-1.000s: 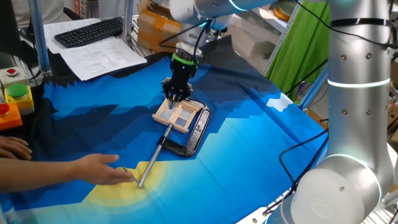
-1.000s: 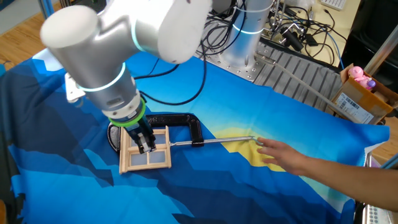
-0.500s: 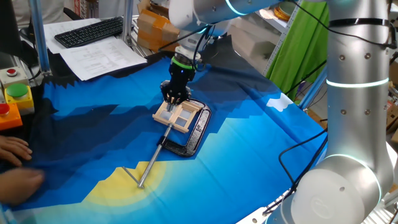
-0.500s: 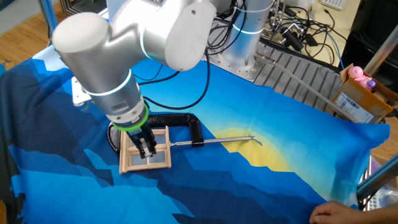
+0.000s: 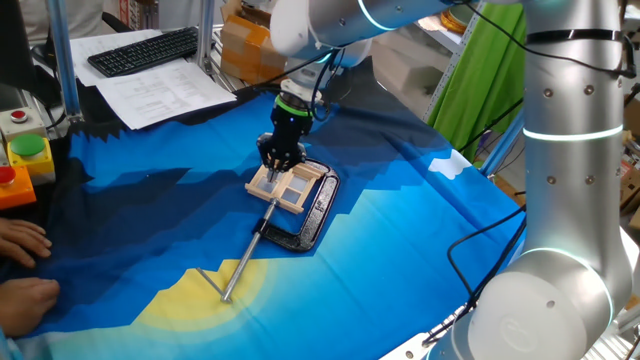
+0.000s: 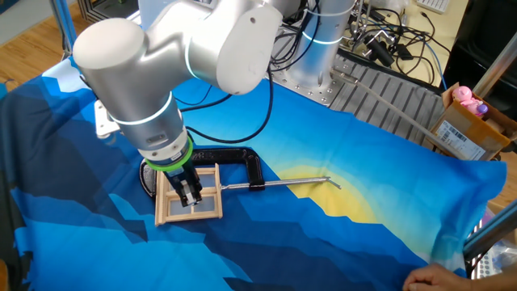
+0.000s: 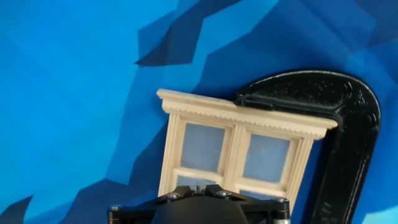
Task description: Open a sliding window
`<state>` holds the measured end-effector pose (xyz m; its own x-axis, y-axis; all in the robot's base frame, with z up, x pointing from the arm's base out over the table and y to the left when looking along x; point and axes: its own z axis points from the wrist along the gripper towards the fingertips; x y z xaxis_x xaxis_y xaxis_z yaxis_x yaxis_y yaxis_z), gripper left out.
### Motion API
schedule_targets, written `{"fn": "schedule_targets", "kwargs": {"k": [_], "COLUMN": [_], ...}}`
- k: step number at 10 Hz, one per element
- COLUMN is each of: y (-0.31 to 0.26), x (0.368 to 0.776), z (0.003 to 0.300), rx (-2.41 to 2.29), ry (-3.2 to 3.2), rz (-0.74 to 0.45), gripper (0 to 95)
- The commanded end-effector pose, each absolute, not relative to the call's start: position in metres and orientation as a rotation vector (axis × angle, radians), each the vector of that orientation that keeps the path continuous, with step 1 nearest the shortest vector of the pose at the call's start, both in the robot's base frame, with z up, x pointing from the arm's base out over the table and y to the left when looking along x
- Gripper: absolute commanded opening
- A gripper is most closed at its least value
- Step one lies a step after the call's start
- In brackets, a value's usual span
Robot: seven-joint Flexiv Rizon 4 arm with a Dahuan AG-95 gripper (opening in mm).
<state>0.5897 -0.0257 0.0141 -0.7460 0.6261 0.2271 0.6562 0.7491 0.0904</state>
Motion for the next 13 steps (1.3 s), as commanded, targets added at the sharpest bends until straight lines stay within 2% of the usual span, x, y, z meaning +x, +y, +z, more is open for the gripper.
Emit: {"fn": "schedule_targets", "kwargs": {"k": [1, 13], "y": [-0.0254, -0.0259], "x": [0.5899, 0.5907], "z": [0.014, 0.0128], "rx": [-1.029, -1.043], "ry": [-2.768, -2.862], "rz": [-0.244, -0.221], "gripper": [0.0, 0.0]}}
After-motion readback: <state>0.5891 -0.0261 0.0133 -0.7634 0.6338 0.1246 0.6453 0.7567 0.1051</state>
